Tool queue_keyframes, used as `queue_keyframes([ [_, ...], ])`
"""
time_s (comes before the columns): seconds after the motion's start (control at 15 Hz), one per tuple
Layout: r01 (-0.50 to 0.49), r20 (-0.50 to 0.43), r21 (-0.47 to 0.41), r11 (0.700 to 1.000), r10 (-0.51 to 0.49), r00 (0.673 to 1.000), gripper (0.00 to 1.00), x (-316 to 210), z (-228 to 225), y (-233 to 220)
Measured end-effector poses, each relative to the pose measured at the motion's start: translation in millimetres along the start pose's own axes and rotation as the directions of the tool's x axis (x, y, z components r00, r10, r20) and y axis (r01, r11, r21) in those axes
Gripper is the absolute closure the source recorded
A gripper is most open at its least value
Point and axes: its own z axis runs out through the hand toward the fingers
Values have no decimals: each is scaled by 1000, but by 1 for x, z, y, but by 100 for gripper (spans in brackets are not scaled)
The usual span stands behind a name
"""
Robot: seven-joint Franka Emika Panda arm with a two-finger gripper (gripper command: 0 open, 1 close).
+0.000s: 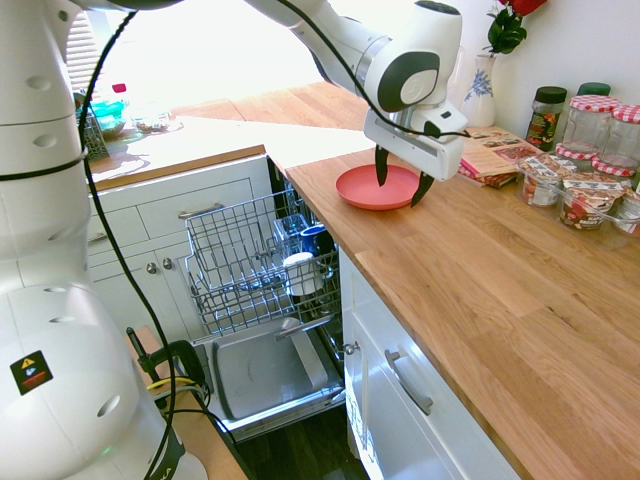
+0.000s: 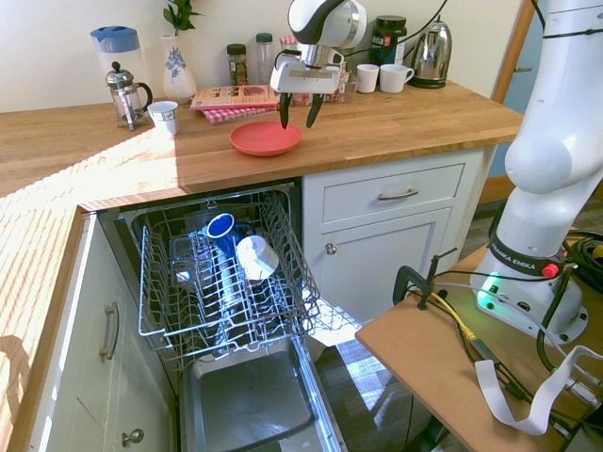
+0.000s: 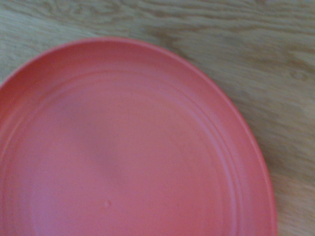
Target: Put the plate in the dishwasher
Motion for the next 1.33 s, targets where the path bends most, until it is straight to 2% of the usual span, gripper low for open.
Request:
queue_keyframes([
  [0.4,-1,35,29,1000,0,999,100,18,25,-27],
  [0.87,-25,71,34,999,22,997,100,44,26,-16],
  [1.33,-19,91,24,1000,17,996,100,51,33,-25],
])
